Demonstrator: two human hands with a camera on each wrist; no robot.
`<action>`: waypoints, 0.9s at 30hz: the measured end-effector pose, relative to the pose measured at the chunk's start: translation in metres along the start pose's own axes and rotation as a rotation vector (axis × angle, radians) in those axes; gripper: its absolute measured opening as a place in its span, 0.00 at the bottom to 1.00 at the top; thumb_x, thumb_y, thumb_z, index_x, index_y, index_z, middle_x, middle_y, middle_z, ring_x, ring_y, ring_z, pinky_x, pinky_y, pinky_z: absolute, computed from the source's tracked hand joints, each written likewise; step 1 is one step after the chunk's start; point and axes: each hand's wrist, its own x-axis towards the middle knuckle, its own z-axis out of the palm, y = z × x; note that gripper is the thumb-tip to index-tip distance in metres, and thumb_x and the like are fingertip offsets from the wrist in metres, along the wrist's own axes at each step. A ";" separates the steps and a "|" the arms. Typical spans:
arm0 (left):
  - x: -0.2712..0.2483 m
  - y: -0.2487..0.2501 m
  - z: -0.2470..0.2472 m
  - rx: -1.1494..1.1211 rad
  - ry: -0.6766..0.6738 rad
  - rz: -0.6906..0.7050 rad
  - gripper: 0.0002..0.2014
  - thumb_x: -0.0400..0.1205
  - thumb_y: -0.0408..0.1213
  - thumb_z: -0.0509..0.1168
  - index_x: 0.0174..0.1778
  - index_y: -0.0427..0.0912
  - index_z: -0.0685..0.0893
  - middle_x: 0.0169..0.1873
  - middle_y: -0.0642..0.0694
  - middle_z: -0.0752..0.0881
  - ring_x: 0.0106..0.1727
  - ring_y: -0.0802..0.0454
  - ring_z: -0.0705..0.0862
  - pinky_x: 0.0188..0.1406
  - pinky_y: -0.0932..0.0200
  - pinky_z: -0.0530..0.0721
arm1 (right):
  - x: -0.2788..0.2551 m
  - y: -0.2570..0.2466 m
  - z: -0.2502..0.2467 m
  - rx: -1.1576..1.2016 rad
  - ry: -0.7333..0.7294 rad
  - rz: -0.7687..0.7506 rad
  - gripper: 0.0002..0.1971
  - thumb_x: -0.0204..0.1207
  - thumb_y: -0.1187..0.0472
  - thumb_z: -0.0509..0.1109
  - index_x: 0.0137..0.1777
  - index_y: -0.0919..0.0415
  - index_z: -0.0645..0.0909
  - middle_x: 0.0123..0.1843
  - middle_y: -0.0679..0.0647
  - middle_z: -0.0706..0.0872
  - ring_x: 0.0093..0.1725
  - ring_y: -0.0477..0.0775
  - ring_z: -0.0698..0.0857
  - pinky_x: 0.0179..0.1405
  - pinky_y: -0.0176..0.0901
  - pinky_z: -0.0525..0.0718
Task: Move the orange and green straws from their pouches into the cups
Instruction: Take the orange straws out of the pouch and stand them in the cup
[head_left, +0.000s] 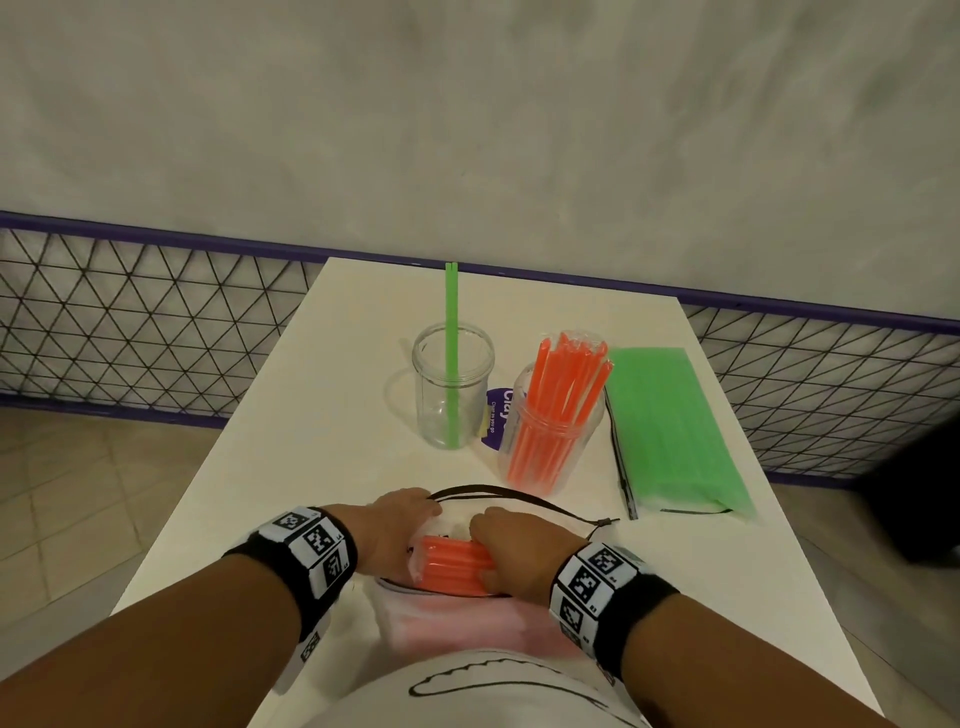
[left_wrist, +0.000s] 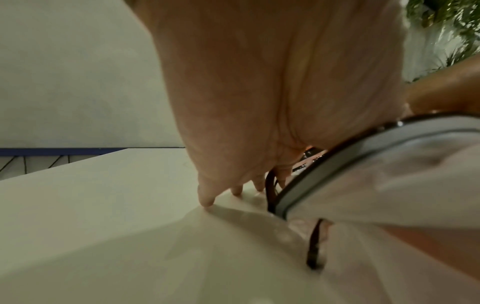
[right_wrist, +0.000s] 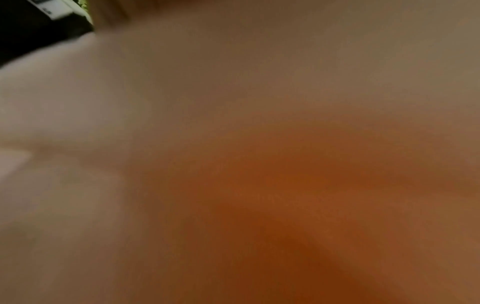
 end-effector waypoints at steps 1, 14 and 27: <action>0.000 -0.001 0.001 0.008 0.001 -0.002 0.50 0.77 0.54 0.74 0.87 0.46 0.50 0.87 0.46 0.49 0.88 0.48 0.49 0.86 0.51 0.53 | 0.000 0.000 0.000 -0.001 0.003 0.001 0.13 0.79 0.55 0.68 0.59 0.58 0.73 0.58 0.57 0.78 0.54 0.60 0.82 0.47 0.44 0.71; 0.005 -0.009 0.014 0.006 0.010 -0.041 0.48 0.77 0.53 0.72 0.88 0.51 0.50 0.87 0.47 0.42 0.88 0.46 0.45 0.86 0.45 0.56 | -0.007 -0.002 -0.001 -0.002 -0.008 0.016 0.07 0.78 0.62 0.64 0.54 0.60 0.77 0.54 0.59 0.82 0.52 0.61 0.82 0.50 0.48 0.77; -0.023 -0.003 -0.044 -0.271 0.037 -0.020 0.31 0.75 0.55 0.75 0.74 0.60 0.75 0.82 0.53 0.66 0.79 0.50 0.69 0.78 0.51 0.68 | -0.037 0.008 -0.085 1.155 0.231 0.133 0.06 0.82 0.66 0.67 0.51 0.55 0.83 0.50 0.53 0.90 0.52 0.50 0.87 0.65 0.55 0.82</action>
